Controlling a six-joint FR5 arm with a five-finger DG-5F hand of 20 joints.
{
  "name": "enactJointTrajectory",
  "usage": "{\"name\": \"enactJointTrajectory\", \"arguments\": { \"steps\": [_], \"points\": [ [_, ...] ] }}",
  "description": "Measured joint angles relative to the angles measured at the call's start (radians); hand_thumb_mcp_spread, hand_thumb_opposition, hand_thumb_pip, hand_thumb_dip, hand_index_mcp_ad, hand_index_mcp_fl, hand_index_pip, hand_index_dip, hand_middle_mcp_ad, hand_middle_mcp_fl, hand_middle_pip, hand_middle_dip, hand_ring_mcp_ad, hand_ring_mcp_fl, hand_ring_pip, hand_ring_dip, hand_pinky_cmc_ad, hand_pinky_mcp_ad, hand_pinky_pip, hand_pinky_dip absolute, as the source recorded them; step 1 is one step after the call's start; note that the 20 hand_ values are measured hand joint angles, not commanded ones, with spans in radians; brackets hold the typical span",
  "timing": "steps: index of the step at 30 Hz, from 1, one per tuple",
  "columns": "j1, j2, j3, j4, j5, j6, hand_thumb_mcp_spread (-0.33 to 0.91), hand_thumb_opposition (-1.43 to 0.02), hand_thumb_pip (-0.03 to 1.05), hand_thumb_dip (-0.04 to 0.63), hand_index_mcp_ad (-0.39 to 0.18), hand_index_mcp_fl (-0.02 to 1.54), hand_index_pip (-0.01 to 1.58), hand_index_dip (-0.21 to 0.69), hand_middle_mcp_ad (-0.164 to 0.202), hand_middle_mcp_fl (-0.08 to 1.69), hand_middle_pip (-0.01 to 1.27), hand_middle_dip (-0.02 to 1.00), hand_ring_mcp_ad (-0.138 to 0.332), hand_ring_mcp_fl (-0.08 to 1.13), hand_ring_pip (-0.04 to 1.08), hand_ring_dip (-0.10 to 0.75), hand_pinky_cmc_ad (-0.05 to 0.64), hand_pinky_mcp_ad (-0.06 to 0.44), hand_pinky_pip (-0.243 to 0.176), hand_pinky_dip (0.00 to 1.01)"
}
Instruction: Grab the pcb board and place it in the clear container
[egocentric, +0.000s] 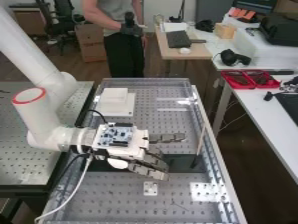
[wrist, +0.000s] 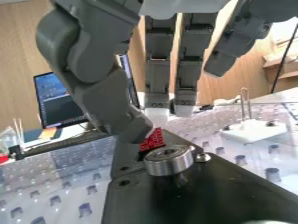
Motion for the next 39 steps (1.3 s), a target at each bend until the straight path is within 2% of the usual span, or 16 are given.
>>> {"name": "enactJointTrajectory", "arguments": {
  "steps": [9,11,16,17,19,34,39],
  "points": [
    [0.000,0.000,-0.002,0.014,0.003,0.000,0.58,-0.96,0.76,0.379,-0.188,0.04,0.10,-0.187,0.012,0.37,1.04,0.87,0.037,0.40,0.42,0.644,0.393,0.150,0.035,0.19],
    [-0.001,0.000,-0.001,0.010,0.003,-0.002,0.58,-0.96,0.76,0.379,-0.188,0.04,0.10,-0.187,0.007,0.37,1.06,0.88,0.040,0.39,0.45,0.644,0.394,0.152,0.051,0.19],
    [-0.003,-0.005,0.009,-0.024,-0.003,-0.001,0.58,-0.96,0.76,0.379,-0.185,0.04,0.10,-0.188,0.010,0.35,1.06,0.88,0.037,0.40,0.43,0.644,0.394,0.152,0.051,0.19],
    [-0.003,-0.007,0.011,-0.026,-0.003,-0.001,0.58,-0.96,0.76,0.379,-0.185,0.04,0.10,-0.187,0.010,0.33,1.06,0.88,0.037,0.40,0.44,0.656,0.412,0.152,0.051,0.19],
    [-0.002,-0.011,0.013,-0.028,-0.002,-0.002,0.58,-0.96,0.76,0.379,-0.188,0.04,0.10,-0.188,0.021,0.32,1.06,0.88,0.037,0.39,0.44,0.656,0.414,0.138,0.051,0.19],
    [0.003,-0.018,0.008,0.002,0.022,-0.011,0.58,-0.96,0.76,0.379,-0.197,0.04,0.10,-0.187,0.021,0.33,1.07,0.88,0.037,0.37,0.47,0.654,0.412,0.134,0.051,0.19],
    [0.006,-0.019,0.007,0.006,0.031,-0.011,0.58,-0.96,0.76,0.379,-0.197,0.04,0.10,-0.187,0.019,0.38,1.07,0.88,0.037,0.41,0.47,0.658,0.412,0.147,0.051,0.19]
  ]
}}
